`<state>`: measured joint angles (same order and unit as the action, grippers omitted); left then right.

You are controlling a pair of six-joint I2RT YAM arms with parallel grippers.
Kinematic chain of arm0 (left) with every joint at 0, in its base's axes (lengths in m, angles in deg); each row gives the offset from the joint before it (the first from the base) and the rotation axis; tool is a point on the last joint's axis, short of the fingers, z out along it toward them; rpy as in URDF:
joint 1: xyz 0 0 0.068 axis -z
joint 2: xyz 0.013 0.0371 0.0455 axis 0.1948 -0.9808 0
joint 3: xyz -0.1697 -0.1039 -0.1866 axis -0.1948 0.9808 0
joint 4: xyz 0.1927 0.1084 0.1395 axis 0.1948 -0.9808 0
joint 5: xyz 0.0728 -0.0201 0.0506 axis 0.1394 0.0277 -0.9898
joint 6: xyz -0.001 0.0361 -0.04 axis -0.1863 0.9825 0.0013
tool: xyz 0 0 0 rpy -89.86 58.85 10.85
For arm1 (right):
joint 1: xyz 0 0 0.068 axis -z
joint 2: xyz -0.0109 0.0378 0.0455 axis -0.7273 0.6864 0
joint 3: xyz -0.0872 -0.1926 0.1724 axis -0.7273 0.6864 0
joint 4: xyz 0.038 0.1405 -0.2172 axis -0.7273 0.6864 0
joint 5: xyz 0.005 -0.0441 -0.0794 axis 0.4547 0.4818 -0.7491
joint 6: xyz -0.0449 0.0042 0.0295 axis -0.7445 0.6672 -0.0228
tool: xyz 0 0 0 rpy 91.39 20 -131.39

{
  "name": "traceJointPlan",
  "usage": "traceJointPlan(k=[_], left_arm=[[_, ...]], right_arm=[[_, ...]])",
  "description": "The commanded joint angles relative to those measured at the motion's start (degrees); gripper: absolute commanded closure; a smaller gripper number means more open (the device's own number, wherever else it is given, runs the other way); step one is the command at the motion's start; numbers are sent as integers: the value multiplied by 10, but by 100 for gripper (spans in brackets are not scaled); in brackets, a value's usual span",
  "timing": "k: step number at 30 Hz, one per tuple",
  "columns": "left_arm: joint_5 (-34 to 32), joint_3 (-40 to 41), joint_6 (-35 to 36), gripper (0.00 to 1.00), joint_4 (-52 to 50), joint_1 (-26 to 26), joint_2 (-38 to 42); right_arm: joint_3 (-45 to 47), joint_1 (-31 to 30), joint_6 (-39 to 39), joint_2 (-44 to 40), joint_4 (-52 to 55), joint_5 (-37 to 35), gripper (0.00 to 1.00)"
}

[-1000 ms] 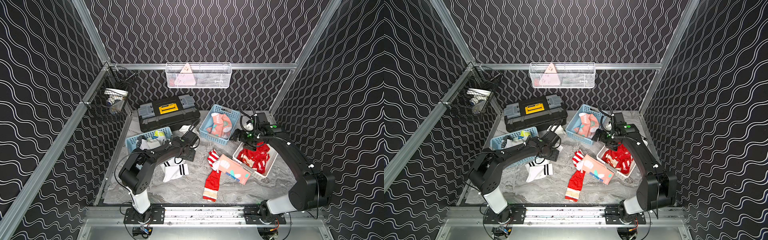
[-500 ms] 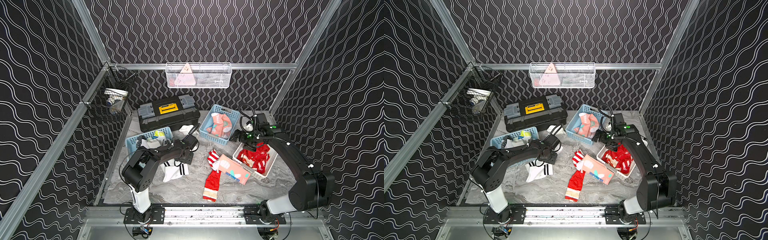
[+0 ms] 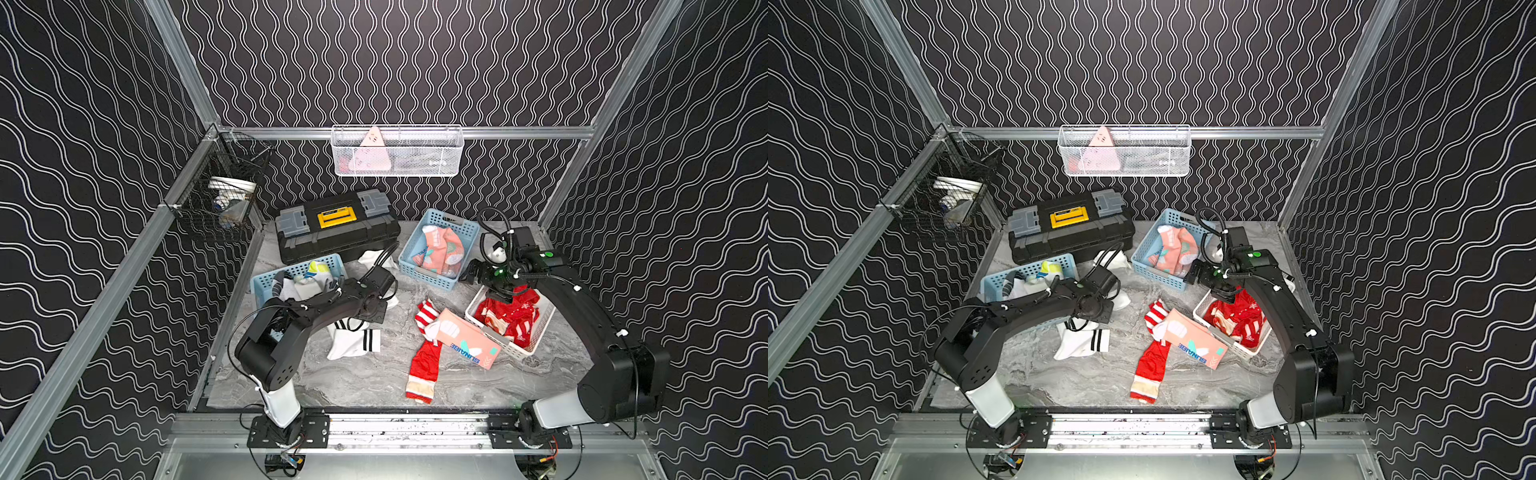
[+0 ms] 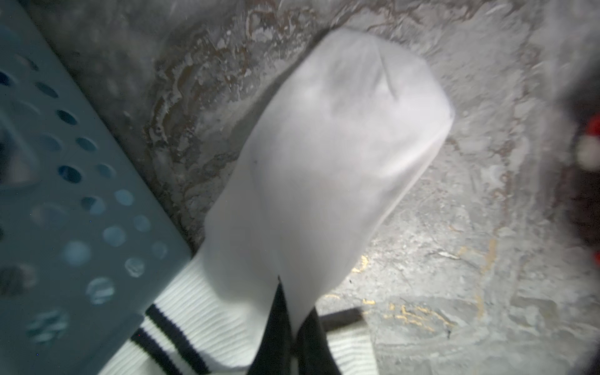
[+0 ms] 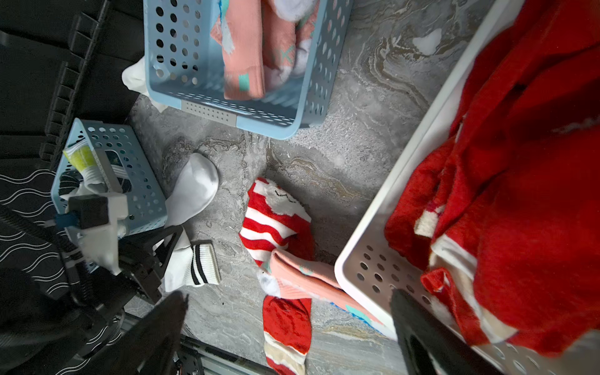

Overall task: Sort the socks into the basket by color
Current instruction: Pick up the sock at the center of the board, then place the sock in the bin.

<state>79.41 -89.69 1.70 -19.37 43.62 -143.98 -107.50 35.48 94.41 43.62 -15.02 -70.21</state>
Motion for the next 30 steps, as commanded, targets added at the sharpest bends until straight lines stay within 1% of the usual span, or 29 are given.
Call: traceJointPlan(k=[1, 11, 15, 19, 22, 24, 27, 30], left_arm=[[18, -14, 0, 100, -5, 2, 27], [75, -60, -14, 100, -49, 5, 124], [72, -90, -18, 100, -83, 4, 158], [56, -131, -18, 100, -129, -2, 186], [49, -159, -18, 100, -160, -24, 200], [46, -168, -17, 100, -172, -50, 213], [56, -180, -5, 100, -183, -109, 224], [49, -209, 19, 100, -207, -163, 223]], right_arm=[[-2, -1, -5, -3, -4, -1, 0], [-12, -1, -6, 2, 0, 2, 0], [-15, -1, -6, 4, -1, 4, 0], [-15, -1, -7, 6, 0, 8, 0], [-16, -1, -7, 7, -1, 11, 0], [-19, -1, -9, 8, 3, 13, 0], [-15, -1, -11, 4, -1, 16, 0], [-2, -1, -10, 2, -9, 22, 0]])
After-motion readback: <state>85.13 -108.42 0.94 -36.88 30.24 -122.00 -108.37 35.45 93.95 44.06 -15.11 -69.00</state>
